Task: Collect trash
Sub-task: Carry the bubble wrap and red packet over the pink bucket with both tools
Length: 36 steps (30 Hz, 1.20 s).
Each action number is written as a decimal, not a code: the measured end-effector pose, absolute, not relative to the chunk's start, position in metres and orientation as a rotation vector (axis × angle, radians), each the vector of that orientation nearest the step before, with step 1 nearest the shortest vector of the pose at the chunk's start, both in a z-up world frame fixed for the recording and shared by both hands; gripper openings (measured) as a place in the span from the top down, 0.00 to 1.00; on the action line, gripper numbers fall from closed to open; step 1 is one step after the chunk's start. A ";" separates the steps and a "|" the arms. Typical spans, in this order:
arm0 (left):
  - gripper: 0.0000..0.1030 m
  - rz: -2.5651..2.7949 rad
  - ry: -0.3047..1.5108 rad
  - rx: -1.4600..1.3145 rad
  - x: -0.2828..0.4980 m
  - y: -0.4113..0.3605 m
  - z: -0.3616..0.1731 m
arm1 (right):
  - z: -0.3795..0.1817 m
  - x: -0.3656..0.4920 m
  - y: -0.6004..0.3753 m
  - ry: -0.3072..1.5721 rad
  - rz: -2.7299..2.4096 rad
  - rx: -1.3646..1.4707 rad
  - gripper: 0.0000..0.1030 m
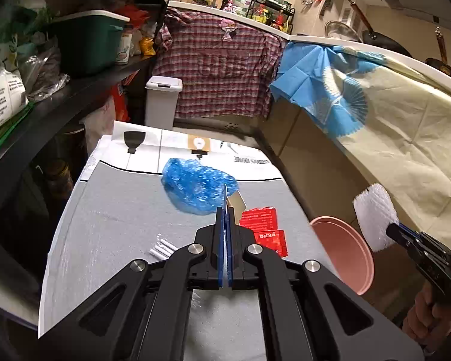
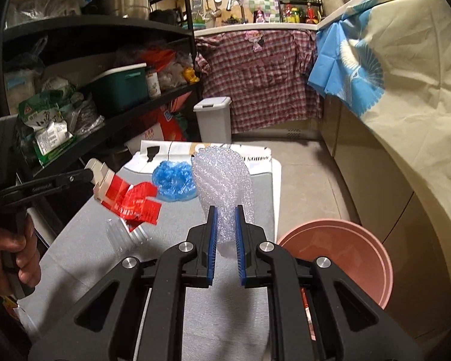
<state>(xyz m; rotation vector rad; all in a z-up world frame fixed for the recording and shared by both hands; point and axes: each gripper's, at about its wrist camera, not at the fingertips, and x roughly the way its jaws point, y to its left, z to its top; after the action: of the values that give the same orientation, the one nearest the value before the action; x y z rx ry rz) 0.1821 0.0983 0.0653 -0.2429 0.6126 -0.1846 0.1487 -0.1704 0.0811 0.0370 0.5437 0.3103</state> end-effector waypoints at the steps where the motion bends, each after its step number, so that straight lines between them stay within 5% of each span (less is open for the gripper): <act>1: 0.99 -0.188 0.610 -0.243 0.179 0.096 0.068 | 0.084 0.148 -0.173 0.539 0.308 0.040 0.88; 13: 0.99 -0.237 0.574 -0.238 0.147 0.063 0.091 | 0.135 0.142 -0.231 0.422 0.253 0.049 0.88; 36: 0.99 -0.368 0.645 -0.171 0.162 -0.062 0.072 | 0.086 0.173 -0.321 0.515 0.069 0.210 0.88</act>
<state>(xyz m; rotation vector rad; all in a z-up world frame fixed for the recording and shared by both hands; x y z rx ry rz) 0.1621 -0.0623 0.0720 -0.1706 0.6449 -0.3683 0.1727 -0.3212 0.0863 0.2101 0.5154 0.0693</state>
